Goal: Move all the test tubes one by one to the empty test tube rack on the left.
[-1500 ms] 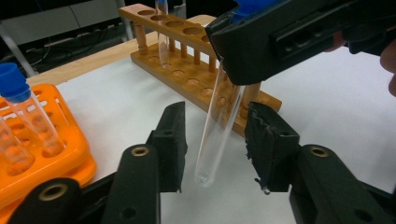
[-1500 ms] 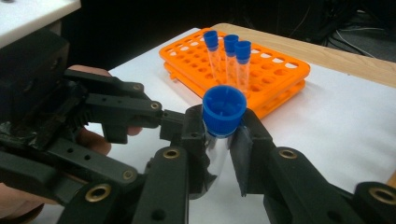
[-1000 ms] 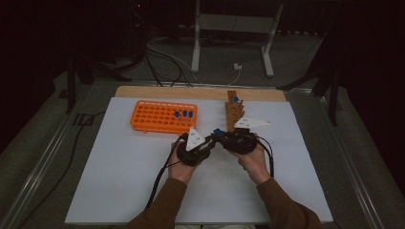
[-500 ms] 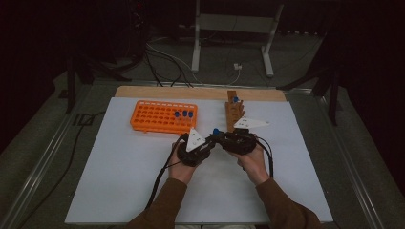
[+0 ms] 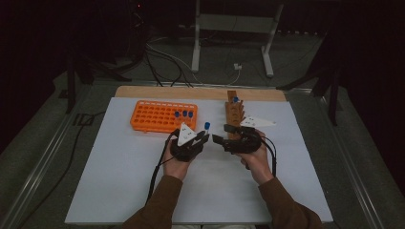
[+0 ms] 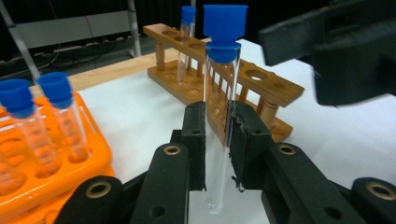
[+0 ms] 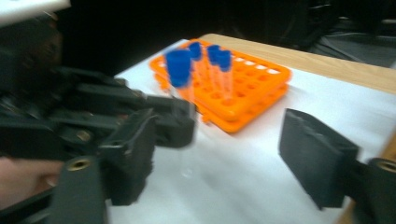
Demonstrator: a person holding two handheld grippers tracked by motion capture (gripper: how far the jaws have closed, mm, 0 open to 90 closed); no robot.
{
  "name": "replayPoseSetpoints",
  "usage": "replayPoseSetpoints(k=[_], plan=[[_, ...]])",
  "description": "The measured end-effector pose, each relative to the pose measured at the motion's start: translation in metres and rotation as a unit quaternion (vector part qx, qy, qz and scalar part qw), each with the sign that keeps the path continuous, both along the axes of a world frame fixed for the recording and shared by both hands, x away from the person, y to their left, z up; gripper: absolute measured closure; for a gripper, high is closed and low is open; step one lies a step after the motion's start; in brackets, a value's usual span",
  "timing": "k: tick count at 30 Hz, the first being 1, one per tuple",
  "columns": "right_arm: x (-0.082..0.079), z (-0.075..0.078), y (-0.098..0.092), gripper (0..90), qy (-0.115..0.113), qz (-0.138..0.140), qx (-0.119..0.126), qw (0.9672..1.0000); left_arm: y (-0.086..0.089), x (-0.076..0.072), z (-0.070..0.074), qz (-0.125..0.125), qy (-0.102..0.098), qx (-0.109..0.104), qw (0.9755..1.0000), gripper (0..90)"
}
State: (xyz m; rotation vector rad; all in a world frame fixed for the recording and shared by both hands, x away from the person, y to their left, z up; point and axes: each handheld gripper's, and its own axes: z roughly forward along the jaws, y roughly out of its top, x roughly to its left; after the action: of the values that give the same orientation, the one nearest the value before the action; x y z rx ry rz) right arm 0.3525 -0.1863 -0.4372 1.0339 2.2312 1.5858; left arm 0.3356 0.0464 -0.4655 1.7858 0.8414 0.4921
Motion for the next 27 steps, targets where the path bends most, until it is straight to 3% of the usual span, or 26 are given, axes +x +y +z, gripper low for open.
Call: replayPoseSetpoints(k=[3, 9, 15, 18, 21, 27], plan=[[0.000, -0.002, -0.002, 14.3, -0.002, -0.013, -0.014, 0.9998, 0.005, 0.001, 0.002, 0.002, -0.003, -0.004, 1.0000, 78.1], [-0.001, -0.002, -0.005, 3.2, -0.012, -0.024, -0.031, 0.9991, 0.016, 0.004, 0.005, 0.014, -0.004, -0.019, 0.9997, 78.1], [-0.002, -0.002, -0.010, 1.0, -0.015, -0.030, -0.037, 0.9988, 0.031, 0.009, 0.011, 0.033, -0.004, -0.032, 0.9989, 78.1], [-0.002, -0.002, -0.014, 0.0, -0.018, -0.035, -0.036, 0.9986, 0.038, 0.012, 0.013, 0.028, 0.000, -0.041, 0.9988, 78.0], [-0.003, -0.001, -0.019, 0.0, -0.020, -0.039, -0.030, 0.9986, 0.044, 0.015, 0.015, 0.029, -0.004, -0.036, 0.9989, 78.0], [-0.001, -0.001, -0.026, 0.0, -0.015, -0.046, -0.025, 0.9985, 0.060, 0.021, 0.021, 0.047, -0.012, -0.048, 0.9977, 78.0]])
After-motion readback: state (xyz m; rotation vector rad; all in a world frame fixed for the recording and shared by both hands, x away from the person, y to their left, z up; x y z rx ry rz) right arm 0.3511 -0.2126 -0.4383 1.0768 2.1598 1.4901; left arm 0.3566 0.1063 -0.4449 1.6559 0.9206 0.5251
